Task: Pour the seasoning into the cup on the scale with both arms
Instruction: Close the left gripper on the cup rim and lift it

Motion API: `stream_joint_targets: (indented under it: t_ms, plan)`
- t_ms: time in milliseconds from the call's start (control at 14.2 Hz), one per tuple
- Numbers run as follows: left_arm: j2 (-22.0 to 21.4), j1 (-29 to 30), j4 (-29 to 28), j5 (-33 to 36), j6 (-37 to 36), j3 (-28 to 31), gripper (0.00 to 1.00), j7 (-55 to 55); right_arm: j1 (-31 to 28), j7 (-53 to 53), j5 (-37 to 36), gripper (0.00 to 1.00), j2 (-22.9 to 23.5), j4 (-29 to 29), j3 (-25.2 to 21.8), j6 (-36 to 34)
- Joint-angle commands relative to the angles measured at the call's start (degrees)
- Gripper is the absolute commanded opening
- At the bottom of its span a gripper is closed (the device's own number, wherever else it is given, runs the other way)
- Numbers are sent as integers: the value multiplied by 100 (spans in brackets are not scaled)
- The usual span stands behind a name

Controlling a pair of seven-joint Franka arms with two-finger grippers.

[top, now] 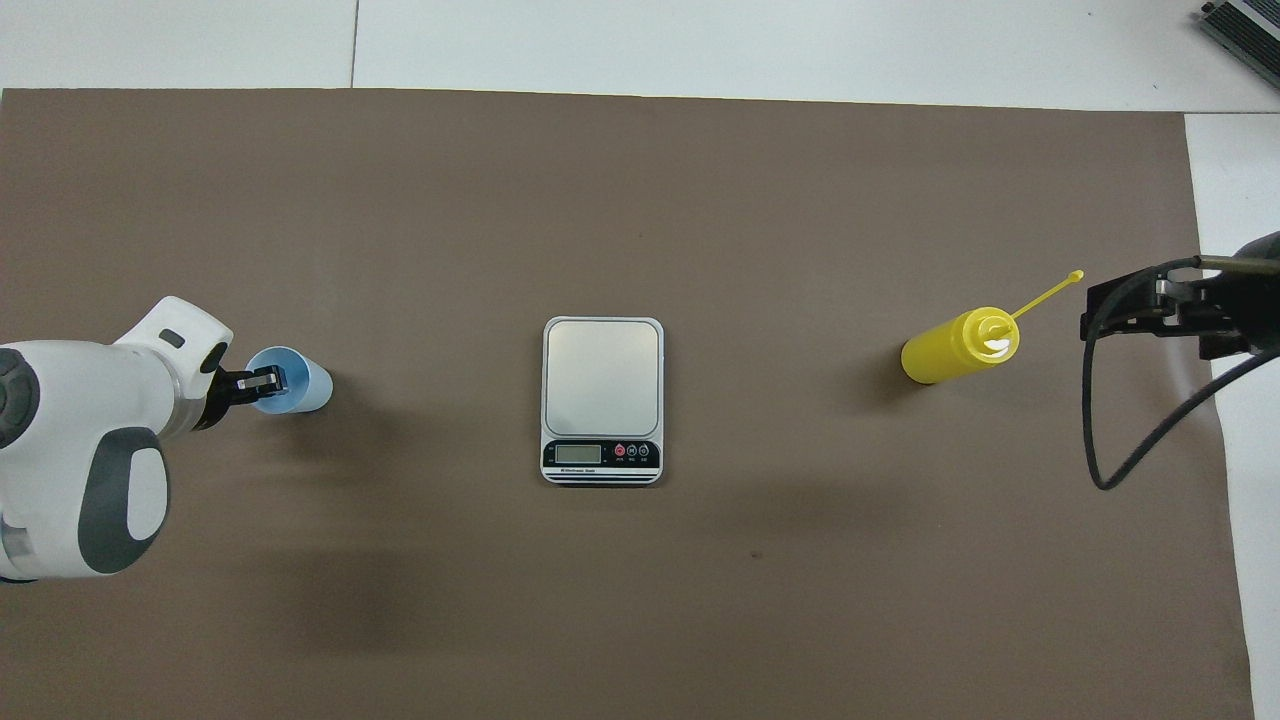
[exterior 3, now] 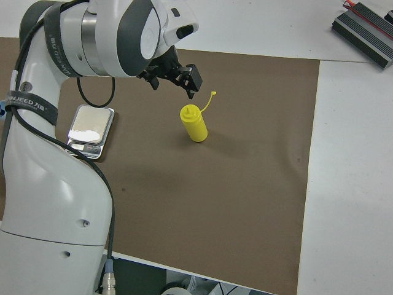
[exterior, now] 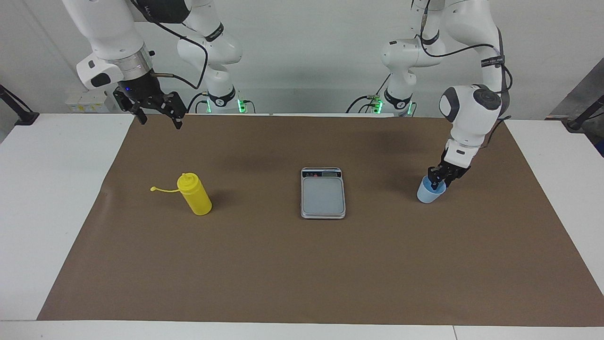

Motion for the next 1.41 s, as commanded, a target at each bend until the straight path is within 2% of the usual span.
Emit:
stream_joint_targets:
  t_ms: [0,282,493,986,1197,1338]
  plan:
    - [-56,-64,-130,65,128,59,31,-79,-65,-38,128,100,-128,-145,15,15]
    - [-56,-73,-130,65,119,59,10,-62,-65,-47,128,100,-128,-145,15,15]
    - [-56,-72,-130,65,119,59,0,-53,-65,-47,128,100,-128,-145,15,15]
    - [66,-108,141,56,49,59,0,-132,-65,-47,128,100,-128,-145,15,15]
    - [198,-283,650,-75,-547,59,0,-289,-65,-47,128,100,-128,-145,15,15]
    - [277,-476,871,-94,-698,59,0,-701,-65,-47,128,100,-128,-145,15,15]
